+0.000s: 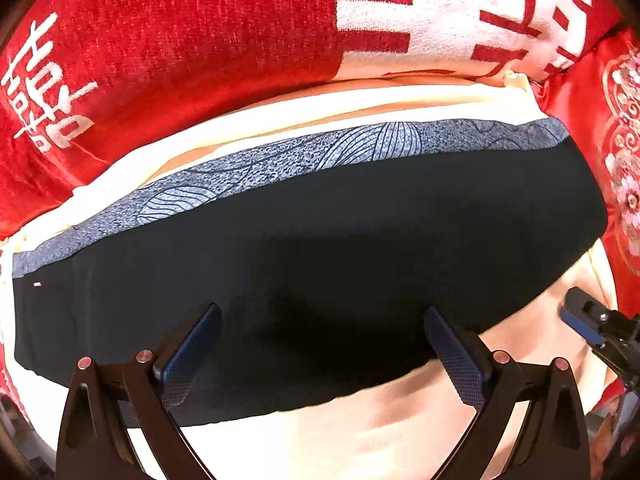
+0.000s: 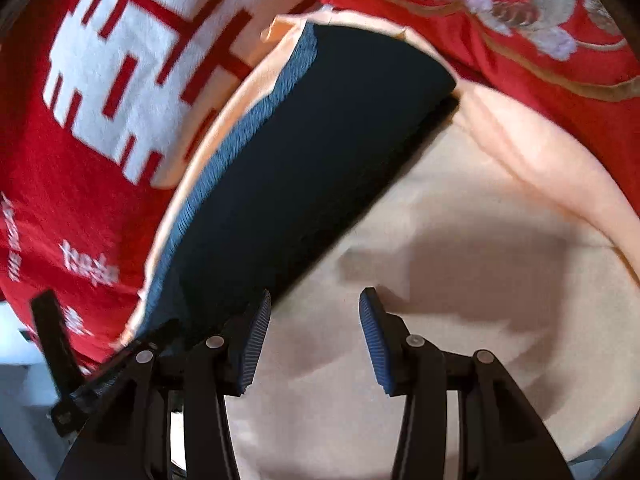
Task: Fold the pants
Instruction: 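Grasp the folded trousers edge again with both grippers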
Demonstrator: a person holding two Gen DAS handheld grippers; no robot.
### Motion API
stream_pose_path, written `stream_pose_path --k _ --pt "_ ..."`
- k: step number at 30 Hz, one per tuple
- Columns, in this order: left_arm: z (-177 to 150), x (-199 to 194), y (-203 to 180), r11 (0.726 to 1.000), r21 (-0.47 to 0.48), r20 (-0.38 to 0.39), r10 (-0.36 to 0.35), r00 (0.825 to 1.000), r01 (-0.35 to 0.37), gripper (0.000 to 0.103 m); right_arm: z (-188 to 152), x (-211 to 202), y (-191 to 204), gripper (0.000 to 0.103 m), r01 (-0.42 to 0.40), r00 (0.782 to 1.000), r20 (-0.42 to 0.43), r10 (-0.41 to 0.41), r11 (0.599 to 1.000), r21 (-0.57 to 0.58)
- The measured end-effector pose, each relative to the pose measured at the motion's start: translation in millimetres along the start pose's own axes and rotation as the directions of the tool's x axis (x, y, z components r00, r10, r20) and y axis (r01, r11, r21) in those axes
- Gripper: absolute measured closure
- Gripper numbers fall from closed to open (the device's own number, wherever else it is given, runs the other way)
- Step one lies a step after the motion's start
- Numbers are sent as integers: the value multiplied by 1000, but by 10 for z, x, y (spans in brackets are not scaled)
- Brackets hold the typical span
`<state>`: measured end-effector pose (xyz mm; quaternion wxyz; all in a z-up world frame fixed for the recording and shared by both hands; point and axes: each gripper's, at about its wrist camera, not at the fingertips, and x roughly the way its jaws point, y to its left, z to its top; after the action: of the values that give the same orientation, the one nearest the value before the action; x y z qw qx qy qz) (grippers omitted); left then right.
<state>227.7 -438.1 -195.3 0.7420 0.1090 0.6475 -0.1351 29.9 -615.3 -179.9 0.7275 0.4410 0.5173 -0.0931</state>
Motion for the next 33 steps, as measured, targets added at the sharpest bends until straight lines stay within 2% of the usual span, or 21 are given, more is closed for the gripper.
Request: stream_pose_path --k 2,5,10,12,14,15,18,21,23,25,29,33 --pt "17 70 -38 1000 -22 -1 10 1000 -10 1 56 -46 46 53 8 999 31 -8 1000 -15" --pt "16 254 -53 998 -60 -40 21 999 -24 1 178 -105 262 53 4 997 79 6 993 -117" --pt "-7 320 -69 995 -96 -43 14 999 -18 1 583 117 567 53 8 997 71 6 981 -195" --pt "-2 307 -91 996 -89 -39 22 999 -25 1 748 307 712 54 42 998 53 -30 970 -241" --pt "7 305 -102 996 -91 -42 22 999 -26 1 866 498 845 64 63 998 35 -56 955 -291" --pt "12 309 -102 995 -95 -45 20 999 -24 1 919 607 903 71 89 996 28 -84 944 -319" --pt "-29 319 39 993 -118 -53 3 999 -9 1 1070 792 948 84 183 983 54 -175 919 -351" --pt "-40 351 54 992 -127 -60 -3 998 -5 1 1282 814 911 87 283 959 121 -257 893 -351" --pt "-27 321 74 992 -127 -63 -6 998 -2 1 1414 781 882 89 315 949 129 -288 890 -331" --pt "4 262 115 991 -131 -42 4 999 -9 1 1433 672 904 85 311 950 142 -279 894 -323" --pt "293 181 328 987 -156 12 50 999 -48 1 1216 423 911 85 243 970 112 -217 905 -349" --pt "514 361 631 970 -226 8 93 996 -89 1 881 269 819 85 262 965 97 -243 882 -392"
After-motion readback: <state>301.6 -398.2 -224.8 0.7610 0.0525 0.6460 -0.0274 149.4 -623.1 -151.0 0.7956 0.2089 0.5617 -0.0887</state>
